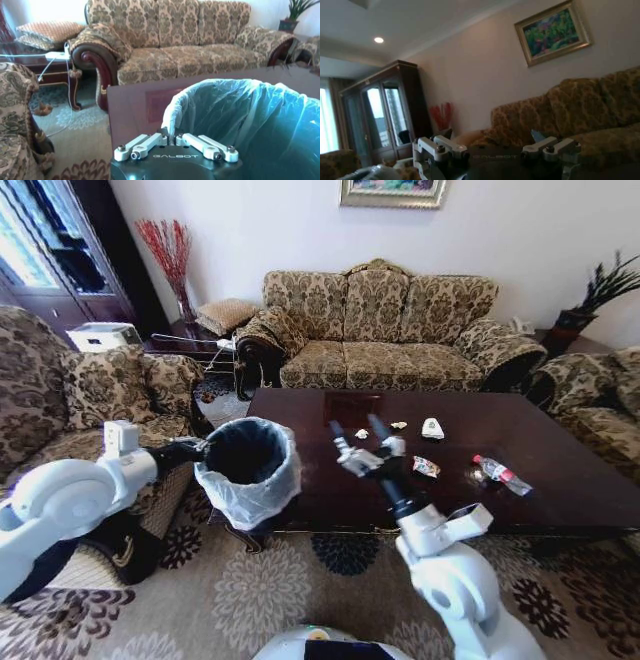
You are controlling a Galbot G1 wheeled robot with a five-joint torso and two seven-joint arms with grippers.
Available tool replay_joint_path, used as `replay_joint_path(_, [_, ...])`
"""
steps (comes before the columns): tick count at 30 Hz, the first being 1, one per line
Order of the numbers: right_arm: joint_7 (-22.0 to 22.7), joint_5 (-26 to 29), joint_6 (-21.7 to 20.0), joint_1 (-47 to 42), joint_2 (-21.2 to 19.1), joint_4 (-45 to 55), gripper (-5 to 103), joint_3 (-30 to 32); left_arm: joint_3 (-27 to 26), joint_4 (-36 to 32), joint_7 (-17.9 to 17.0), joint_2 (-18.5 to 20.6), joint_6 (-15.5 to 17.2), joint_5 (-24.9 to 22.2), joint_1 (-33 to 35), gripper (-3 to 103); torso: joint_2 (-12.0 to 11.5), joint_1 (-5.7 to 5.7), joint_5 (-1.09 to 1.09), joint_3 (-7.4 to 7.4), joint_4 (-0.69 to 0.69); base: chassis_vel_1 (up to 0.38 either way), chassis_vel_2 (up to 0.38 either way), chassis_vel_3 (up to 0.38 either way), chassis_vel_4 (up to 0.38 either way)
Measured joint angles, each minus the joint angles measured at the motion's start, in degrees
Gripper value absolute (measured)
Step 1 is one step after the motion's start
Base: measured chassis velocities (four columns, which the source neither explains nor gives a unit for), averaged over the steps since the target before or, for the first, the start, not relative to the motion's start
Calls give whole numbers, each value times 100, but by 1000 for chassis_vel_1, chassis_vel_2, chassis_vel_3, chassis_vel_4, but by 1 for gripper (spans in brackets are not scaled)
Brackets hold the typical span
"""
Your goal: Move to the front of the table and place the trash on the table into the trash bin.
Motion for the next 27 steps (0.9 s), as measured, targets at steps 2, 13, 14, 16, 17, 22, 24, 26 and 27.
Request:
replay_joint_path(2, [42,-12,9,11,3,-193,100,39,-2,-35,1,-45,-8,16,0,1,0,0,1,0,-1,0,0,0,0])
replay_joint_path(13, [199,-237,-73,67,91,-959,100,-10,-212,-374,244,-594,-156,150,151,1,0,0,-5,0,2,-32,-31,36,44])
replay_joint_path(14, [199,-237,-73,67,91,-959,100,-10,-212,-374,244,-594,-156,150,151,1,0,0,-5,0,2,-99,-80,121,121])
replay_joint_path(16, [199,-233,-73,68,61,-1010,100,1,-213,-405,302,-725,-182,208,174,1,0,0,-5,0,1,-162,-154,152,153])
replay_joint_path(17, [199,-233,-73,68,61,-1010,100,1,-213,-405,302,-725,-182,208,174,1,0,0,-5,0,1,-162,-165,182,153])
replay_joint_path(22, [202,-247,-58,54,61,-1053,100,-36,-154,-483,371,-892,-196,368,194,1,0,1,0,0,-1,-232,-199,237,234])
replay_joint_path(24, [293,-353,139,74,86,-1121,100,-89,-153,-545,396,-964,-204,409,226,1,0,2,-3,1,-3,-299,-279,247,269])
replay_joint_path(26, [364,-419,257,95,100,-1149,100,-112,-153,-566,405,-984,-204,416,237,1,0,1,-4,0,-3,-272,-283,178,227])
replay_joint_path(27, [453,-452,335,117,119,-1163,100,-128,-155,-602,412,-1008,-204,429,249,1,0,0,2,0,-3,-153,-215,178,153])
